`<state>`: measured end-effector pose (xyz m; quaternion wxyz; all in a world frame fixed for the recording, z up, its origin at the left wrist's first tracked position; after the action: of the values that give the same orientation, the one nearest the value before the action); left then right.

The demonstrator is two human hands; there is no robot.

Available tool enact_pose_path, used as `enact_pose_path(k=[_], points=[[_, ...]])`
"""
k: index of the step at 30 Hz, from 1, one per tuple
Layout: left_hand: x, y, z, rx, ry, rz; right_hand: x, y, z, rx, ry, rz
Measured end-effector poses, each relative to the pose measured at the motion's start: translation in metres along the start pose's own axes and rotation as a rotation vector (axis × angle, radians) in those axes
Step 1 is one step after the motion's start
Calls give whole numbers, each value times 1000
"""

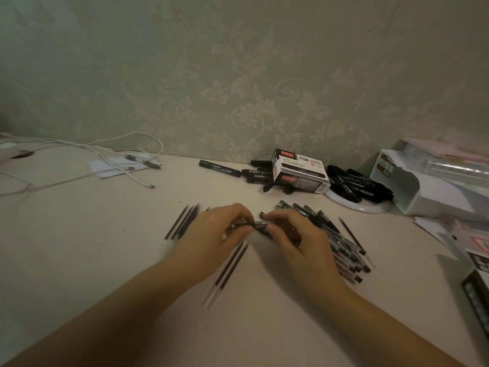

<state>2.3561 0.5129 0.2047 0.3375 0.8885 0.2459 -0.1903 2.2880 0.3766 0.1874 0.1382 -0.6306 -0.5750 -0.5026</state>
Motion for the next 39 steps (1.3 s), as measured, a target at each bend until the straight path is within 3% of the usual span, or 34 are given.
enact_pose_path(k=[20,28,31,34,39], points=[[-14,0,-1,11,-36,18,1,6,-1,64,120,1],[-15,4,-9,-49,27,-2,4,10,-1,51,24,7],[4,2,-39,-230,108,-127,6,9,-5,-4,-166,-15],[51,-10,-84,-382,278,-394,9,8,-10,-90,-451,-81],[114,-31,-100,-260,437,-684,4,4,0,-31,-728,-34]])
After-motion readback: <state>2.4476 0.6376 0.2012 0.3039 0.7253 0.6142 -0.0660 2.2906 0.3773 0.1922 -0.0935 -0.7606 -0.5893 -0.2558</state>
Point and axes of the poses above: each hand's wrist, its own y-axis towards the middle knuckle, its own z-axis out of the palm, x = y × z, the point moved 9 cm from there along y, towards the middle knuckle, and after that the axes turned 4 degrees about z, right-handed, at the moved point
